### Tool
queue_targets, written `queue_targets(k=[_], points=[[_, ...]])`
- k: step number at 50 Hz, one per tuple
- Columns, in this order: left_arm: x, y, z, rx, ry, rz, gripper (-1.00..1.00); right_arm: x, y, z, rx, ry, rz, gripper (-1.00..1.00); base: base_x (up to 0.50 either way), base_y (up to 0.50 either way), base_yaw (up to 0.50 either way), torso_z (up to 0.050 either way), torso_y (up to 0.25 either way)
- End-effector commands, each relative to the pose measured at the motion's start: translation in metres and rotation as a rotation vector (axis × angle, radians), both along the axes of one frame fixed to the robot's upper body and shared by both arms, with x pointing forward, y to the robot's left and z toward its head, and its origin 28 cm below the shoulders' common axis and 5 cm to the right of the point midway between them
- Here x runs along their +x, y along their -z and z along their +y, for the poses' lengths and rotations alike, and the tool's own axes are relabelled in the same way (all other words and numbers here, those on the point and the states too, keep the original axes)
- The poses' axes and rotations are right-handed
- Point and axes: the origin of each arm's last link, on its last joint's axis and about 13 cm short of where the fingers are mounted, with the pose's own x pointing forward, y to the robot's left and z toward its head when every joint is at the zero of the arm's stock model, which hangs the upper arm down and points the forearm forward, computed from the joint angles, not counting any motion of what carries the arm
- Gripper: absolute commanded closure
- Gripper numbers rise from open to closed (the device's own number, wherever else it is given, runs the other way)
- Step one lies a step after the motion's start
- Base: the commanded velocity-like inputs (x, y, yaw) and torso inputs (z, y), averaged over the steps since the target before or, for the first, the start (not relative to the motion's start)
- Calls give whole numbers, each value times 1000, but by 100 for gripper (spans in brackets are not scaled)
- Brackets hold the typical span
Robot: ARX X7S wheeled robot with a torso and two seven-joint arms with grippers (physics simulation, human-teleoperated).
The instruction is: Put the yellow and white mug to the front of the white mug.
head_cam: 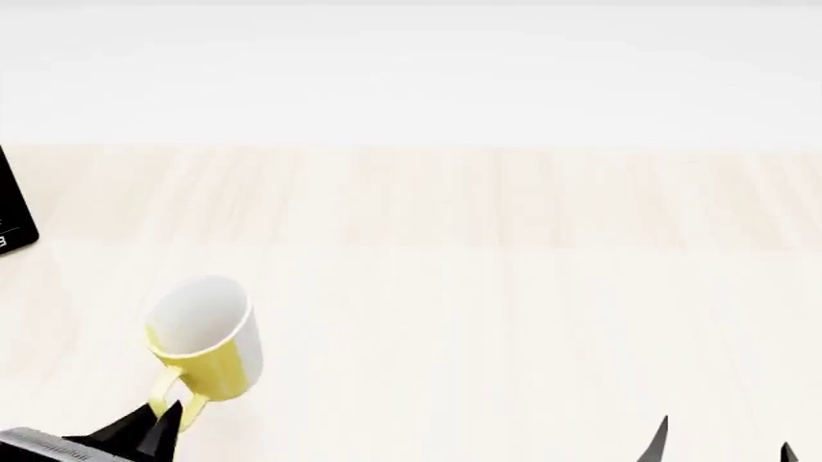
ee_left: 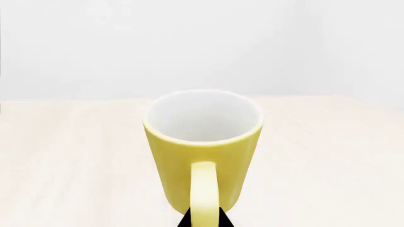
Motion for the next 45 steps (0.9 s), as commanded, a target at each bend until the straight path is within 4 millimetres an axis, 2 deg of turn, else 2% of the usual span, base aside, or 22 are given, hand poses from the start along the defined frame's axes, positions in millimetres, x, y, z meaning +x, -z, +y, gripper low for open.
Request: queue_targets(k=[1,7,9,17,31,38,45], points=[[25,-34,27,65,298,-116,100,0,-1,-2,10,0,-3,-100,0,0,0,0,0],[43,-51,34,73,442,-128,100,0,-1,-4,14,3,-4,-100,0,0,0,0,0],[43,-56,31,66,522,-140,100,0,-1,-4,15,3,-3,-100,0,0,0,0,0],[52,-68,12,109,552,-175,100,0,-1,-4,19,4,-1,-100,0,0,0,0,0],[58,-68,-17,201,624,-173,100,-1,-4,-7,28,10,-8,-100,0,0,0,0,1],[58,-72,-24,213,641,-181,100,-2,-5,-6,31,7,-11,-100,0,0,0,0,0],[56,-66,-27,211,678,-162,100,-3,-4,-6,28,4,-8,-100,0,0,0,0,0]])
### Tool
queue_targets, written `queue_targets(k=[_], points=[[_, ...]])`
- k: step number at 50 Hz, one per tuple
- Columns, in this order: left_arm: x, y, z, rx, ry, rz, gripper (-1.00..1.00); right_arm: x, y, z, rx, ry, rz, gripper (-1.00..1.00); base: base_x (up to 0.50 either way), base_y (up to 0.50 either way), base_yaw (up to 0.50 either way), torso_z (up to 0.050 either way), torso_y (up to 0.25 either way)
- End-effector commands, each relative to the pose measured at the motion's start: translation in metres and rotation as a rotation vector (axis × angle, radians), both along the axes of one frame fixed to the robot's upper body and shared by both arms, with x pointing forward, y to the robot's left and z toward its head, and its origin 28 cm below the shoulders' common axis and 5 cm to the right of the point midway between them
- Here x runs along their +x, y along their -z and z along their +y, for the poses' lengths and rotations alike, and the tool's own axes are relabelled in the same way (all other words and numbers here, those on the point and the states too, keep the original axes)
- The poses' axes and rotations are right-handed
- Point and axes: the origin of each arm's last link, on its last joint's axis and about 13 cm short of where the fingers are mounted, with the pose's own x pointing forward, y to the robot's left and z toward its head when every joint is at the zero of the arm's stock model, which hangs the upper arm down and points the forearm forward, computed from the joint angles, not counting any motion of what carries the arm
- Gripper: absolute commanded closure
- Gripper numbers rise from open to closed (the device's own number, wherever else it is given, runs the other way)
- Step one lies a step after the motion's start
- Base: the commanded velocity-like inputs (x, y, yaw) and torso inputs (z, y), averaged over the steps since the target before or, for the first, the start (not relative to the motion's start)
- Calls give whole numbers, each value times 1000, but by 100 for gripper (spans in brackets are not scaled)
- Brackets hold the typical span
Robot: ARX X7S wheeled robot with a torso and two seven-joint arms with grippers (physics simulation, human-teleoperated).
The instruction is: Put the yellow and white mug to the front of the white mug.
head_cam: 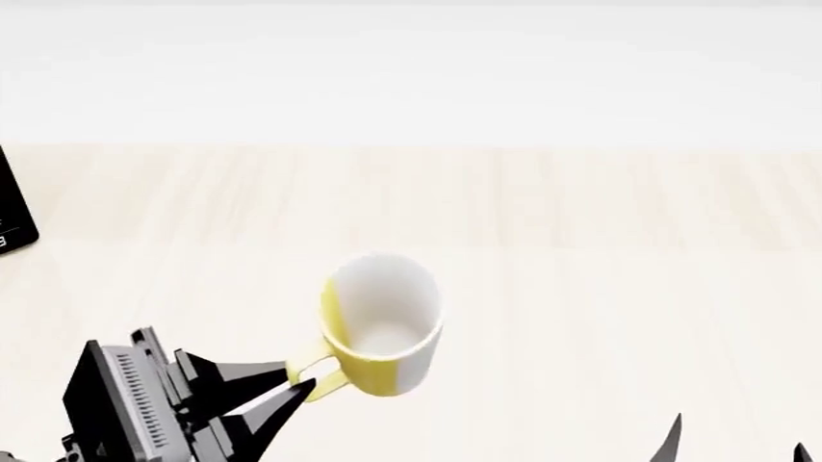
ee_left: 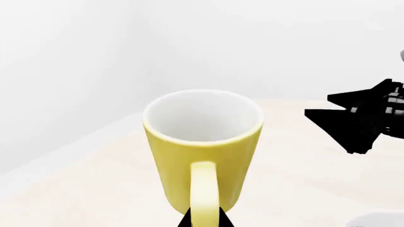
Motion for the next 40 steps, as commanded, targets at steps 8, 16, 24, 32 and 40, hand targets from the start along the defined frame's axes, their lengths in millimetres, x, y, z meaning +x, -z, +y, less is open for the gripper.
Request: queue_targets(k=[8,16,24,32,40], points=[[1,6,-8,22,39,8,100,-3,-1,-1,3,0,-2,-100,0,0,0,0,0],[1,12,-4,29,25,23,100,-3,-1,0,1,-1,-1,-100,0,0,0,0,1],[4,25,-2,41,10,46,100,-3,-1,0,0,-2,-3,-100,0,0,0,0,0],[5,41,-1,42,-3,78,100,-3,-1,0,-2,-4,-3,-100,0,0,0,0,0],[7,58,-1,55,-12,129,100,-3,-2,0,-1,-3,-4,-100,0,0,0,0,0]])
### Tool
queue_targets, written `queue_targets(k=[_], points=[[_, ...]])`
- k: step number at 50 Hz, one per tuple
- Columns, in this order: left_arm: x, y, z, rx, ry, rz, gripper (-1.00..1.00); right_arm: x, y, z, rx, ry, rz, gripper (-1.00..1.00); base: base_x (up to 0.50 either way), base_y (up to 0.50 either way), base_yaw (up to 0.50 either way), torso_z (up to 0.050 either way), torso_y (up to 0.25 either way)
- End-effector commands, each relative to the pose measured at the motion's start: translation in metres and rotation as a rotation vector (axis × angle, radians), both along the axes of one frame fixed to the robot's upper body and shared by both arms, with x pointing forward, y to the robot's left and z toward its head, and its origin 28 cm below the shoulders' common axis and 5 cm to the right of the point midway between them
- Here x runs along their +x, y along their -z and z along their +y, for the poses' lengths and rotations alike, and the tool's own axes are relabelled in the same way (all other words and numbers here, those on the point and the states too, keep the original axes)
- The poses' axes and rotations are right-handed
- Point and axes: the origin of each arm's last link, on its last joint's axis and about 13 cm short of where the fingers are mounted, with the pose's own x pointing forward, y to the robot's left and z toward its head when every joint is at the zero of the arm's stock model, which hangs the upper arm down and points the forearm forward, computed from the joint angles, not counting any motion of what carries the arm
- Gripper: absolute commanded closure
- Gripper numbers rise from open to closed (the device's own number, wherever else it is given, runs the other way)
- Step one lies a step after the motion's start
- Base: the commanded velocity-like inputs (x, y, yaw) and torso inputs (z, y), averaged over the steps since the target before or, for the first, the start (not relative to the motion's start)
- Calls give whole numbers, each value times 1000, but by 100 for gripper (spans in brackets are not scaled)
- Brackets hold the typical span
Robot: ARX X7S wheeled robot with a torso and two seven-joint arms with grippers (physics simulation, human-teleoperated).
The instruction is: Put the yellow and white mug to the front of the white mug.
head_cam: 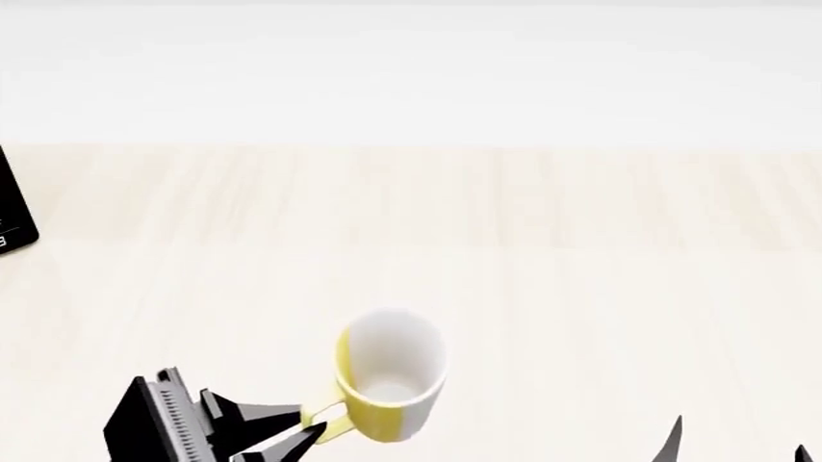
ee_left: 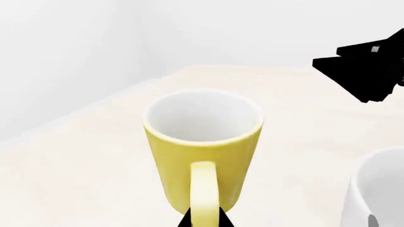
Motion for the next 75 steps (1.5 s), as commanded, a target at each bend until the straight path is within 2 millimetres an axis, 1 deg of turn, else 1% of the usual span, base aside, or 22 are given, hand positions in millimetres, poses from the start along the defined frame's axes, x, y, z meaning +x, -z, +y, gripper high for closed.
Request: queue_targets(k=[1,3,7,22,33,41,49,53,58,75], points=[[1,20,0,-7,-10,59,100,0,0,0,0,0,-2,-100,0,0,0,0,0],[0,21,0,-29,-12,80,100,-1,0,0,0,1,-2,-100,0,0,0,0,0],[-1,30,0,-15,-15,101,100,0,0,0,0,0,-1,-100,0,0,0,0,0],[-3,43,-1,-4,-22,158,100,0,0,0,0,1,-2,-100,0,0,0,0,1],[-2,47,-1,-16,-22,174,100,-1,-1,0,1,1,-3,-100,0,0,0,0,0],[-4,53,-2,-14,-8,191,100,-1,-1,0,1,2,-3,-100,0,0,0,0,0],[-6,50,-2,-40,11,191,100,0,0,0,-2,0,-1,-100,0,0,0,0,0],[-8,46,-1,-111,34,186,100,0,0,0,-1,2,-2,-100,0,0,0,0,0],[-8,44,-1,-138,42,188,100,0,0,0,-2,1,-2,-100,0,0,0,0,0],[-4,49,-6,-101,26,189,100,-2,-2,-1,1,3,-7,-100,0,0,0,0,0]])
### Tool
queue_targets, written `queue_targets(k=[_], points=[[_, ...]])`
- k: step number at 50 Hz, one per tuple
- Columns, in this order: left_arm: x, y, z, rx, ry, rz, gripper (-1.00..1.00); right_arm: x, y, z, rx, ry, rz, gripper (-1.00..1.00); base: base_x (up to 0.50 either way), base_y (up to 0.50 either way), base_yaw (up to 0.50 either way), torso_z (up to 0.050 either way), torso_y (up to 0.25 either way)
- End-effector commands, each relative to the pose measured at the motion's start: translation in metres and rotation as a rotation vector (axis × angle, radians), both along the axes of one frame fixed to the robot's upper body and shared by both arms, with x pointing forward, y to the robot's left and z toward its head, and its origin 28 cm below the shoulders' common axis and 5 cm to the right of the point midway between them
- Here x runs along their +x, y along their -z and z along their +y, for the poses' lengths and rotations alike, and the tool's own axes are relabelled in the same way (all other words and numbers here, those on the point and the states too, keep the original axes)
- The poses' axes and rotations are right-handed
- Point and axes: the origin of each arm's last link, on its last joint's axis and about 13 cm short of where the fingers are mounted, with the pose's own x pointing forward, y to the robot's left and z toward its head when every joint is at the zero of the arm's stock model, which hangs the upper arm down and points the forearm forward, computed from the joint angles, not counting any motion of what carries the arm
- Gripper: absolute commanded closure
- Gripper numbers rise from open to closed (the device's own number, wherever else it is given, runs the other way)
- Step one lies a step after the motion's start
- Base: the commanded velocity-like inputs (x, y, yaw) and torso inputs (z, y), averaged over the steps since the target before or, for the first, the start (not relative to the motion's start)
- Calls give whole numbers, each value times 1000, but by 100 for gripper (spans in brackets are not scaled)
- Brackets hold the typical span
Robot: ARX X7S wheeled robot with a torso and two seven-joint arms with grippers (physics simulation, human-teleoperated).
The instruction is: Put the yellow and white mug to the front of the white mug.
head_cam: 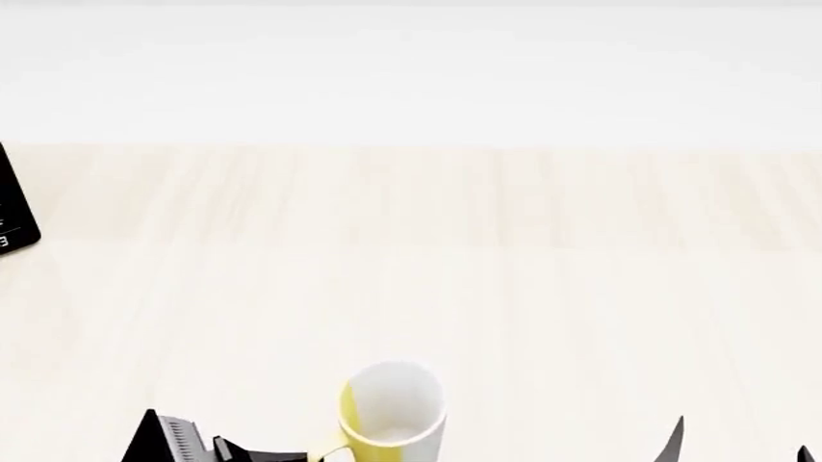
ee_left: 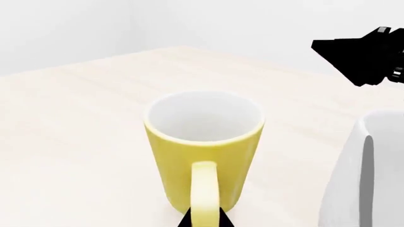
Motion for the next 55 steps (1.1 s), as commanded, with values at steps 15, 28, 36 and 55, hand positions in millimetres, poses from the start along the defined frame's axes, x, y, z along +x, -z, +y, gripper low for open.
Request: queue_targets(k=[15,28,36,55], points=[[1,7,-9,29,2,14,100,-2,-2,-1,2,0,-7,-100,0,0,0,0,0],[3,21,-9,105,-19,45,100,-3,-3,0,2,-1,-12,-100,0,0,0,0,0],[1,18,-8,96,-9,36,100,-3,-2,0,1,0,-9,-100,0,0,0,-2,0],[0,12,-5,46,-7,13,100,-2,-1,0,-1,-2,-6,-100,0,0,0,-1,0]])
